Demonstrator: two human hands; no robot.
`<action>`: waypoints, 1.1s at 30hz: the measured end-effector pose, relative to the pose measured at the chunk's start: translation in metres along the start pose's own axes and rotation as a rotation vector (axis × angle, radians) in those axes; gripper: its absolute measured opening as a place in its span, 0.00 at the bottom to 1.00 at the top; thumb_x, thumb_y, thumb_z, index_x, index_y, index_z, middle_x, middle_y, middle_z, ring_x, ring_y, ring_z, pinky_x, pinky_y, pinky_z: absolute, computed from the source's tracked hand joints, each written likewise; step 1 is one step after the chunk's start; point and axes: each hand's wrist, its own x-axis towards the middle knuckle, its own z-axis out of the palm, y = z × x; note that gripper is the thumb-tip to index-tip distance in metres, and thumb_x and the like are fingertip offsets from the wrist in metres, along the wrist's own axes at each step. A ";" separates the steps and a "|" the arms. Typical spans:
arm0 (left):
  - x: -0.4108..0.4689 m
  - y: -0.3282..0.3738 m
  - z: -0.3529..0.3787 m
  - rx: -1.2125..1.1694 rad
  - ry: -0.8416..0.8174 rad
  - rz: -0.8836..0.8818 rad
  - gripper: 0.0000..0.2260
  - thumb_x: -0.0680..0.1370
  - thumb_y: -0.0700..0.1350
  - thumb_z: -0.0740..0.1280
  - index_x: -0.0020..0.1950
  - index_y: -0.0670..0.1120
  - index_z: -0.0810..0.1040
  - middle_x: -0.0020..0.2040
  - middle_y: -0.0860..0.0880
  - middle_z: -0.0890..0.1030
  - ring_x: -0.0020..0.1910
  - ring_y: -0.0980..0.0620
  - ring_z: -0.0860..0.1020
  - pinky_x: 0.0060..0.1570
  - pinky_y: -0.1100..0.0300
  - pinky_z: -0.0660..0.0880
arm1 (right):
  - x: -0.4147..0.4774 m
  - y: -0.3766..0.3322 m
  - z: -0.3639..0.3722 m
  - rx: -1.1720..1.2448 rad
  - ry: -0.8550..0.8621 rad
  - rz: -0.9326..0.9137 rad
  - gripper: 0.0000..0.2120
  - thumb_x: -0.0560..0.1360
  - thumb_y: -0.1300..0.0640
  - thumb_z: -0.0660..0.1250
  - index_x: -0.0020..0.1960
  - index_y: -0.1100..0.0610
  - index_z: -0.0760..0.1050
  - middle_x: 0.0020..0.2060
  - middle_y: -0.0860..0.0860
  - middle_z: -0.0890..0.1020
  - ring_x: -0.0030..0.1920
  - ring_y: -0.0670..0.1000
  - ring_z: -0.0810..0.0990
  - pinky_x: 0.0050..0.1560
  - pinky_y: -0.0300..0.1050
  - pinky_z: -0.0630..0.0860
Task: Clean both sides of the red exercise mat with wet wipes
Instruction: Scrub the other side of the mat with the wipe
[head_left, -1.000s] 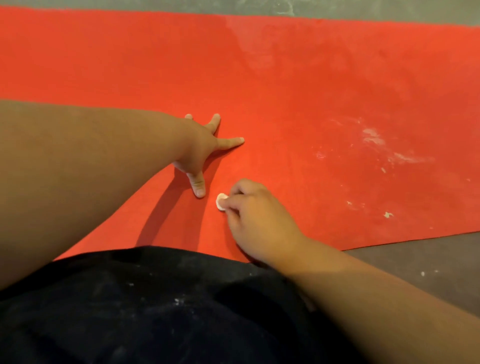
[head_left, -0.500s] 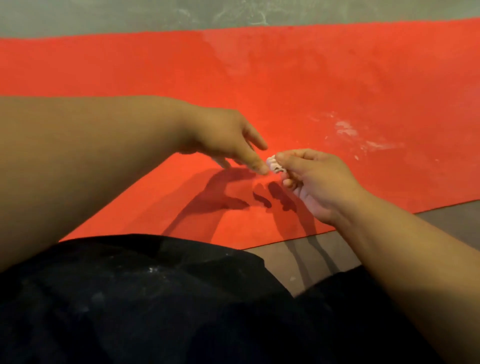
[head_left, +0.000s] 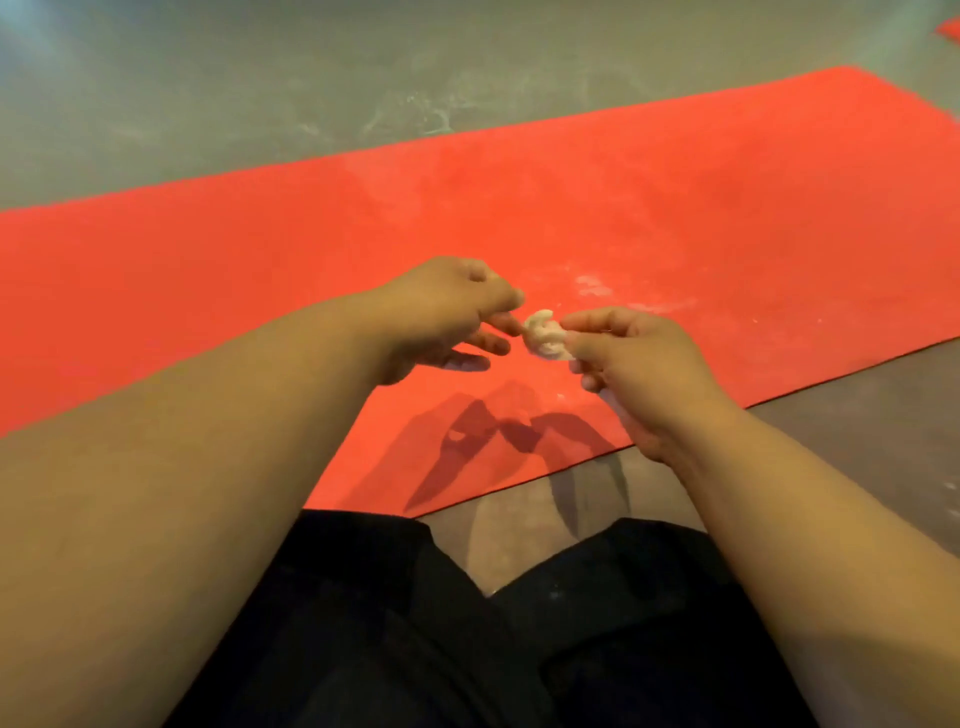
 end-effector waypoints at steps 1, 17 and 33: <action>0.000 -0.004 0.004 -0.001 -0.016 -0.007 0.06 0.77 0.49 0.69 0.47 0.49 0.75 0.45 0.49 0.82 0.40 0.54 0.80 0.39 0.59 0.77 | 0.004 -0.001 0.001 0.046 -0.010 0.005 0.06 0.73 0.66 0.68 0.41 0.56 0.77 0.30 0.51 0.76 0.29 0.46 0.71 0.28 0.37 0.67; 0.036 -0.017 0.014 -0.234 0.199 0.001 0.06 0.74 0.37 0.71 0.43 0.46 0.76 0.39 0.47 0.81 0.35 0.54 0.79 0.40 0.60 0.76 | 0.038 0.007 0.010 -0.056 -0.057 0.024 0.04 0.70 0.63 0.70 0.39 0.55 0.81 0.35 0.52 0.83 0.25 0.42 0.69 0.28 0.37 0.63; 0.037 -0.020 0.017 -0.154 0.209 -0.031 0.03 0.74 0.40 0.72 0.41 0.46 0.81 0.37 0.49 0.80 0.36 0.54 0.75 0.37 0.62 0.73 | 0.042 0.011 0.008 -0.003 -0.040 0.057 0.09 0.75 0.57 0.67 0.36 0.55 0.79 0.36 0.50 0.80 0.31 0.48 0.67 0.29 0.40 0.63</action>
